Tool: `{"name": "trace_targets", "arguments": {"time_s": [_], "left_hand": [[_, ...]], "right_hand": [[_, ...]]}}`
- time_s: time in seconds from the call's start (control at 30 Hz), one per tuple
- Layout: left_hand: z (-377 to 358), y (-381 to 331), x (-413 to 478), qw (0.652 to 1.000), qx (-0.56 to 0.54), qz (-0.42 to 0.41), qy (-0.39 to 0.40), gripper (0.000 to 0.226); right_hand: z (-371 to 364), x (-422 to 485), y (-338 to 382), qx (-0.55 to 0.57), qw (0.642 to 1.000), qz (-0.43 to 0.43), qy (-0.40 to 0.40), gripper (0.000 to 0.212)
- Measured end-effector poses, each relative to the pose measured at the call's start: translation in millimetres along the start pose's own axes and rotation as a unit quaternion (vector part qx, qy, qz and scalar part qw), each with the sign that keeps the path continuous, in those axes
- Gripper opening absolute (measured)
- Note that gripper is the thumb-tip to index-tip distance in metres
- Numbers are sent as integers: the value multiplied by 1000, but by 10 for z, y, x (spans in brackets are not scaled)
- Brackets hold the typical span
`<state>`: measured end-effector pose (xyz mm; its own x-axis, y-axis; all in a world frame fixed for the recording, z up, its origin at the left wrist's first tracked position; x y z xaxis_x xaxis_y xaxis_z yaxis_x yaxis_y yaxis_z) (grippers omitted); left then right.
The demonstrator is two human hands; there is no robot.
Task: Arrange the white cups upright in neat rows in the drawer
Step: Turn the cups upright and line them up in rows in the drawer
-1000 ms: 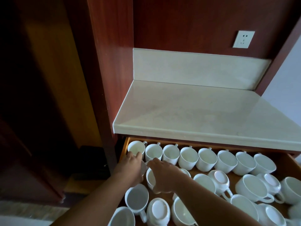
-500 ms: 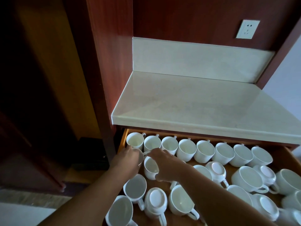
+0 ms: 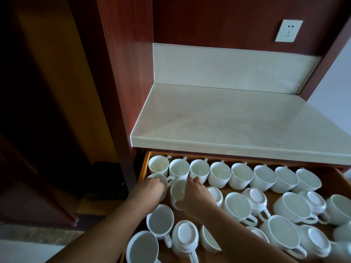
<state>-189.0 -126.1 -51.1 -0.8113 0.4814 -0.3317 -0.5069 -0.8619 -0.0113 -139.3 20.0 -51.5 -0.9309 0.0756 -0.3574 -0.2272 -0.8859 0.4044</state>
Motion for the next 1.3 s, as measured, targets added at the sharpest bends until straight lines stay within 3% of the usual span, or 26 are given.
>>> {"name": "trace_targets", "arguments": {"time_s": [0.63, 0.9, 1.0, 1.1, 1.3], "left_hand": [[11, 5, 53, 999, -36, -28, -10, 14], [53, -19, 9, 995, -73, -29, -68, 7], [234, -155, 12, 989, -96, -57, -99, 15], [388, -448, 46, 984, -126, -103, -76, 35], [368, -1171, 175, 976, -145, -162, -19, 42]], "right_hand": [[-17, 55, -20, 81, 996, -11, -18, 77], [64, 46, -74, 56, 998, 0, -6, 82], [345, 9, -216, 39, 999, 5, -14, 70], [710, -78, -540, 7, 999, -18, -32, 49], [929, -343, -1223, -60, 997, -53, 12, 35]]}}
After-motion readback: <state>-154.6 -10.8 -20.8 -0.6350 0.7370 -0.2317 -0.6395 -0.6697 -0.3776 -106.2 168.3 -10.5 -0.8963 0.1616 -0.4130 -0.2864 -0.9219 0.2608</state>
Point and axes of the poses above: each hand's wrist, its own x-axis towards the middle knuckle, its own z-axis out of the back of the hand, y = z × x, the point moved 6 cm from there along x, towards the middle knuckle, and after that the axes turned 9 degrees about y, right-handed, at the moved point
